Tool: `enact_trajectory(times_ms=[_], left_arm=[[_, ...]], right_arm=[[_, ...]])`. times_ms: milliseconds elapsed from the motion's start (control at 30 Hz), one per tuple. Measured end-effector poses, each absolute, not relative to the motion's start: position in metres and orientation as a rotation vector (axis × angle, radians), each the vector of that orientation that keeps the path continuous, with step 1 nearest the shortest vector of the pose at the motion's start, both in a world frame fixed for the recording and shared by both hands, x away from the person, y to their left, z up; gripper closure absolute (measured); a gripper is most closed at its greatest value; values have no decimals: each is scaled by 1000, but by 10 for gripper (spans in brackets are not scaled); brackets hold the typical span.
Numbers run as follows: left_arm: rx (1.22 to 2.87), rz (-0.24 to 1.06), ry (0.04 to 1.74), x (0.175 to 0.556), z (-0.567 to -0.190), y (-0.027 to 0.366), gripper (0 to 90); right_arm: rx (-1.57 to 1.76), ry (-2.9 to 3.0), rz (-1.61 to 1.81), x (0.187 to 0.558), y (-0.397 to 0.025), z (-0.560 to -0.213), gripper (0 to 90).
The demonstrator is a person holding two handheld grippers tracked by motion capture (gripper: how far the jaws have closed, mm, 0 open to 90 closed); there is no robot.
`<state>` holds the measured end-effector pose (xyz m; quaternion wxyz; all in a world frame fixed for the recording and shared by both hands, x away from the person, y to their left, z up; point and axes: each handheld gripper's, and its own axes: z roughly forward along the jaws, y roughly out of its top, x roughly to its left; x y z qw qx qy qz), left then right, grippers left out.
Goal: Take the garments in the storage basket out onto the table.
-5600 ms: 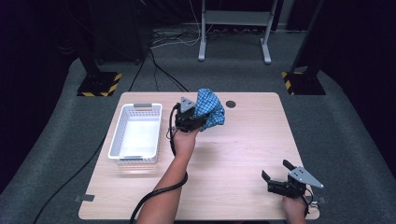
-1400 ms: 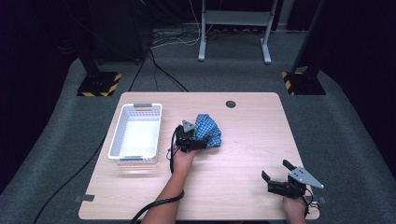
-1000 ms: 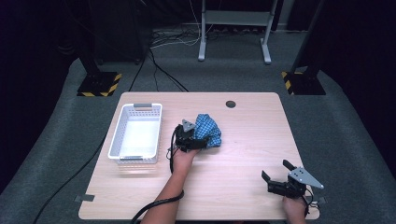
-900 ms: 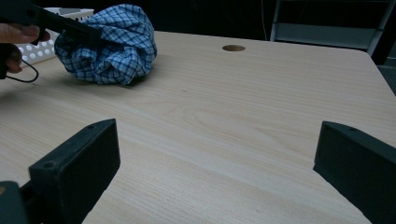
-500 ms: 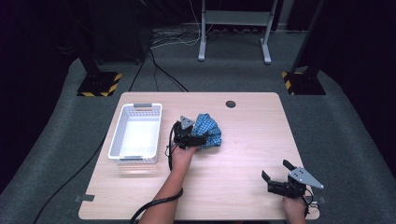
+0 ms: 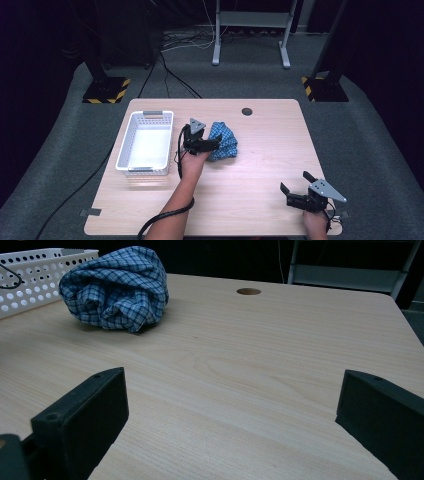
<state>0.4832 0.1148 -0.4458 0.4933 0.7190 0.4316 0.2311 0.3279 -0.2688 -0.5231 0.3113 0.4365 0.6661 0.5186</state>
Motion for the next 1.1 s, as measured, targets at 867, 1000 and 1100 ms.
enact_trajectory(times_ms=[867,1000,1100], left_arm=[[1666,624,1009,467,-407,139,102],[1656,634,1014,465,-404,146,102],[1649,638,1014,463,-402,150,102]], right_arm=[[1161,1753,1372,328,-269,-523,0],[1161,1754,1370,328,-269,-523,0],[1161,1750,1372,328,-269,-523,0]])
